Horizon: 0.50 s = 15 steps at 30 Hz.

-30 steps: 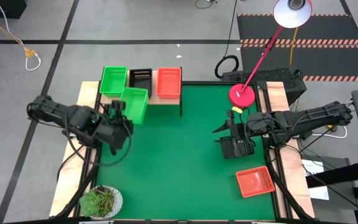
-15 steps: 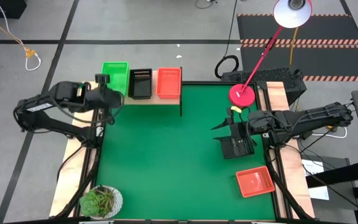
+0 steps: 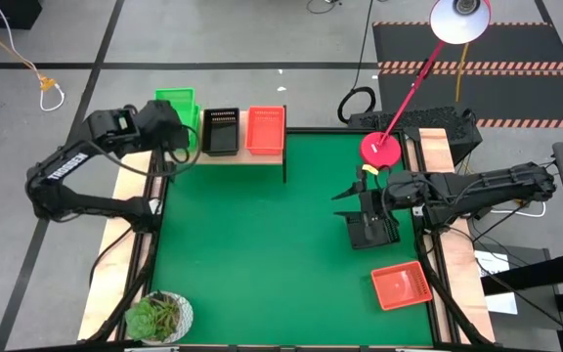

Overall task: Stack baskets on shelf by color
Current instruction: Stack the green basket on top of the other green baskets on the shelf

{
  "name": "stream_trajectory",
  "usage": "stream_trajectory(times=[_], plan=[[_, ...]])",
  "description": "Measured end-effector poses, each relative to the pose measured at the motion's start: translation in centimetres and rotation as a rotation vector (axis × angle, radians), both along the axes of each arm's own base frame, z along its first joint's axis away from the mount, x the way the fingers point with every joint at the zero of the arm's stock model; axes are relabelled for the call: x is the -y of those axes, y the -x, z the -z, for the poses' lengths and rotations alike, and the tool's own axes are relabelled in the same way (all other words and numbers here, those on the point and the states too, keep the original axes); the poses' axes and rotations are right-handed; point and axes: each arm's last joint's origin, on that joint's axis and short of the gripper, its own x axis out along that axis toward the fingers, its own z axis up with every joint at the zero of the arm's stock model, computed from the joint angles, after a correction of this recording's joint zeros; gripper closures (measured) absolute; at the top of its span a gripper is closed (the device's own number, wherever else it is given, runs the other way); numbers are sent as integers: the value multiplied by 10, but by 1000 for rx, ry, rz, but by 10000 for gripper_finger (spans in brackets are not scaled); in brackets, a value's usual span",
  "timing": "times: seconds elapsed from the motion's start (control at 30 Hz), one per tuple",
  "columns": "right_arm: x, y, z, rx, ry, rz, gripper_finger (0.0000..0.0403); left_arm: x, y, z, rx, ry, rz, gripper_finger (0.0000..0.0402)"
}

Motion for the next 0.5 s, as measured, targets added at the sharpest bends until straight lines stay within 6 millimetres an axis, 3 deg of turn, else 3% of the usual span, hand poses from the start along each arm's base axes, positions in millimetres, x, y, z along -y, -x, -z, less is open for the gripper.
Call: stream_trajectory(times=[0.5], plan=[[0, 0, 0, 5, 8, -4, 238, -24, 11, 0, 27, 45, -29, 382]])
